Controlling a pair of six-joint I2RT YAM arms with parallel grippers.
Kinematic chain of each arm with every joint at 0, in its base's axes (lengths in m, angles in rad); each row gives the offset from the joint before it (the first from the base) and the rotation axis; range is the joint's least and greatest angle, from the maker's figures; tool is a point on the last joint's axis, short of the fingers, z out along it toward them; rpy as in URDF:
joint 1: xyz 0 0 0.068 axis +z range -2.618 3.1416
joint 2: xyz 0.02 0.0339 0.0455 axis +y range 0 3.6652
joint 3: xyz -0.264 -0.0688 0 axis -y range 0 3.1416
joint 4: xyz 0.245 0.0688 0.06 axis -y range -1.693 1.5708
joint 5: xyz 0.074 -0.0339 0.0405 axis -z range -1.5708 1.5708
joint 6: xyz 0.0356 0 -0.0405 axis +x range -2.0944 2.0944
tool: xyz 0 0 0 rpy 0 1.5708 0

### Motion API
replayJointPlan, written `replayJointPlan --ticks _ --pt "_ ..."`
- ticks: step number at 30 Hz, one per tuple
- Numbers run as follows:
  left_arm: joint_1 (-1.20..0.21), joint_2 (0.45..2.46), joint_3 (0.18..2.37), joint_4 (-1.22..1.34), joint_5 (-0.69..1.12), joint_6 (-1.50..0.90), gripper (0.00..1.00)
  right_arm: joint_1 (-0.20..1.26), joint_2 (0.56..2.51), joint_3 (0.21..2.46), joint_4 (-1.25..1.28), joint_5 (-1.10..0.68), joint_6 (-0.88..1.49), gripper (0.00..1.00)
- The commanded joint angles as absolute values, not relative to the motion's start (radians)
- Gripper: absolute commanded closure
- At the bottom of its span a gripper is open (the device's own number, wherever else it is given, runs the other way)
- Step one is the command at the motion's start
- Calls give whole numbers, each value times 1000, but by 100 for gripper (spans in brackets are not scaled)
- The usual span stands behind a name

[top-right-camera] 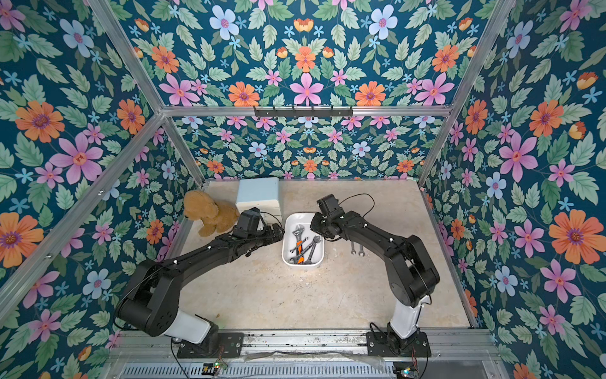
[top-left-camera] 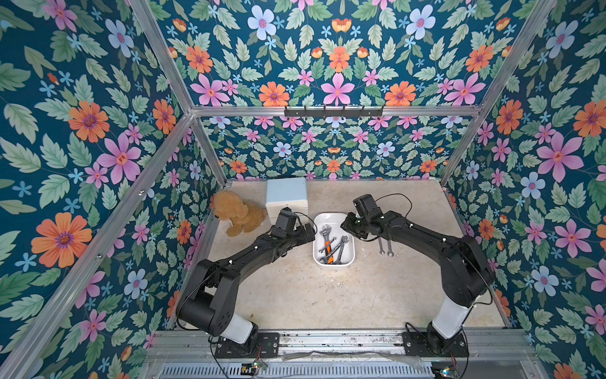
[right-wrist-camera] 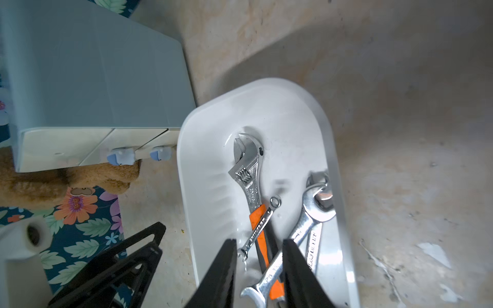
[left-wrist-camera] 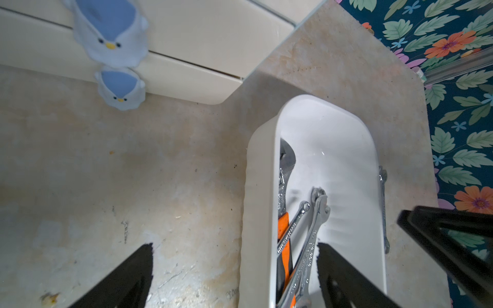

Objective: Take out the wrench from the storage box
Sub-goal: Pick up the wrench from the storage box.

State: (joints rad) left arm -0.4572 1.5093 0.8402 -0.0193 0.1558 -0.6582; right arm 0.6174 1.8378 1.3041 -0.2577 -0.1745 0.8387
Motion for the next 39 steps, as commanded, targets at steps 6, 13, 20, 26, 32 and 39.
replayJointPlan --ticks 6,13,20,26,32,39 --pt "-456 1505 833 -37 143 -644 2 657 1981 1411 -252 -242 905 64" --pt "-456 1508 828 -22 153 -646 2 684 1991 1432 -351 -231 889 65" --pt "-456 1509 827 -21 149 -642 2 697 1997 1406 -358 -232 899 66" --pt "-456 1497 825 -26 143 -640 2 697 2021 1413 -348 -235 897 66" --pt "-456 1493 825 -26 141 -638 1 697 2049 1428 -349 -239 894 66" --pt "-456 1491 825 -25 138 -636 1 697 2065 1439 -348 -237 892 66"
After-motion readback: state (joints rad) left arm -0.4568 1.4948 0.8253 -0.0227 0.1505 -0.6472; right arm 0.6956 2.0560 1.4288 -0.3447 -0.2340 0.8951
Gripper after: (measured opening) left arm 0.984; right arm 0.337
